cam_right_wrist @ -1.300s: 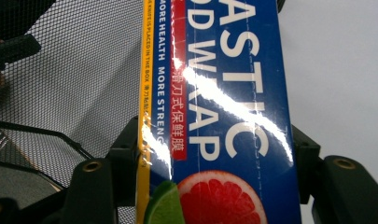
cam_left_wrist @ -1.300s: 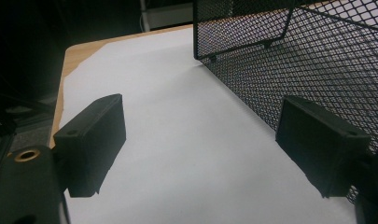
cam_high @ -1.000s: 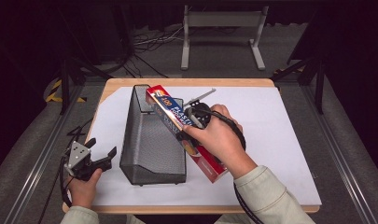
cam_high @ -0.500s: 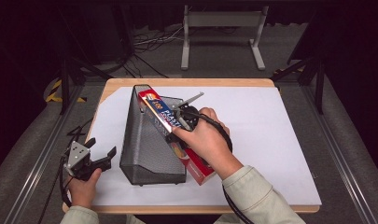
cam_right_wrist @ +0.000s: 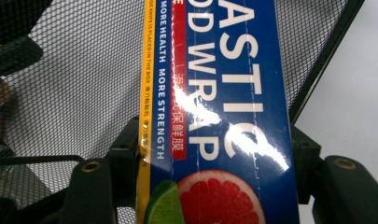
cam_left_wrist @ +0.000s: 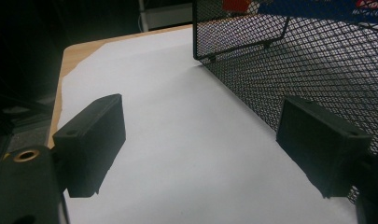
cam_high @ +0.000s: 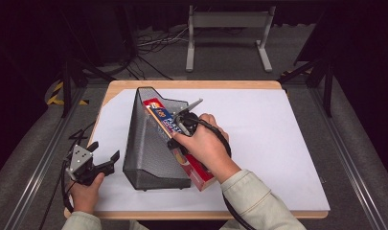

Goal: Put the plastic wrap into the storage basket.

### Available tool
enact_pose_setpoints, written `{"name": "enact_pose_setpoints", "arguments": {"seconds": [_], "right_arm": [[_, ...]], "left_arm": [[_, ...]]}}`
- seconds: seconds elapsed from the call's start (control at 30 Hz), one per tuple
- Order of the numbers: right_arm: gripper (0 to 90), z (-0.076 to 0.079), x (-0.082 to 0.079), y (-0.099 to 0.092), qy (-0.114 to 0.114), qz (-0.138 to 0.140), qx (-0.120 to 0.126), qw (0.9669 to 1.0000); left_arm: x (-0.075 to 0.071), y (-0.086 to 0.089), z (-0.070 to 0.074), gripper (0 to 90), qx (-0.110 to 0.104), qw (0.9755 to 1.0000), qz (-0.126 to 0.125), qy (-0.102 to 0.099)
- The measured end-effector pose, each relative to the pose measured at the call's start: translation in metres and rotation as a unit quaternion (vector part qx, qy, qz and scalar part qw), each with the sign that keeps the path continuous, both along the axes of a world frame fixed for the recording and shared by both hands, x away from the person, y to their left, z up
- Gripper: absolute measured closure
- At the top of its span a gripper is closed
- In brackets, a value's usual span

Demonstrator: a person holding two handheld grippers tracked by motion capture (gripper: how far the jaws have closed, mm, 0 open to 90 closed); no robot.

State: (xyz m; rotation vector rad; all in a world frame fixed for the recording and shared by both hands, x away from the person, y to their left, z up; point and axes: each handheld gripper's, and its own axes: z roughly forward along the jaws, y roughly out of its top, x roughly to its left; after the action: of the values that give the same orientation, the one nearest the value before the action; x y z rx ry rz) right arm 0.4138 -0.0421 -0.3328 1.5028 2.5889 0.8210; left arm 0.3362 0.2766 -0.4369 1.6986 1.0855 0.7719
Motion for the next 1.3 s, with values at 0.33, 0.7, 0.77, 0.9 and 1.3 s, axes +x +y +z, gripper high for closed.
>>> {"name": "enact_pose_setpoints", "arguments": {"seconds": [0.33,0.7,0.77,0.9,1.3], "right_arm": [[38.8,-0.011,0.005,0.01,0.02,-0.002,-0.023,0.9995],[38.8,-0.015,0.007,0.018,0.026,-0.001,-0.039,0.9989],[38.8,-0.015,0.008,0.019,0.026,-0.001,-0.044,0.9987],[38.7,-0.014,0.008,0.021,0.025,-0.002,-0.048,0.9985],[23.2,-0.01,0.009,0.02,-0.001,0.011,-0.025,0.9996]], "left_arm": [[0.0,0.0,0.0,16.5,0.0,1.0,0.001,0.0],[0.001,0.001,0.0,16.5,-0.002,1.0,0.002,0.001],[0.001,0.001,0.0,16.5,-0.003,1.0,0.002,0.001],[0.001,0.001,0.0,16.5,0.0,1.0,0.0,0.001],[0.001,0.001,0.0,16.5,-0.001,1.0,0.0,0.002]]}}
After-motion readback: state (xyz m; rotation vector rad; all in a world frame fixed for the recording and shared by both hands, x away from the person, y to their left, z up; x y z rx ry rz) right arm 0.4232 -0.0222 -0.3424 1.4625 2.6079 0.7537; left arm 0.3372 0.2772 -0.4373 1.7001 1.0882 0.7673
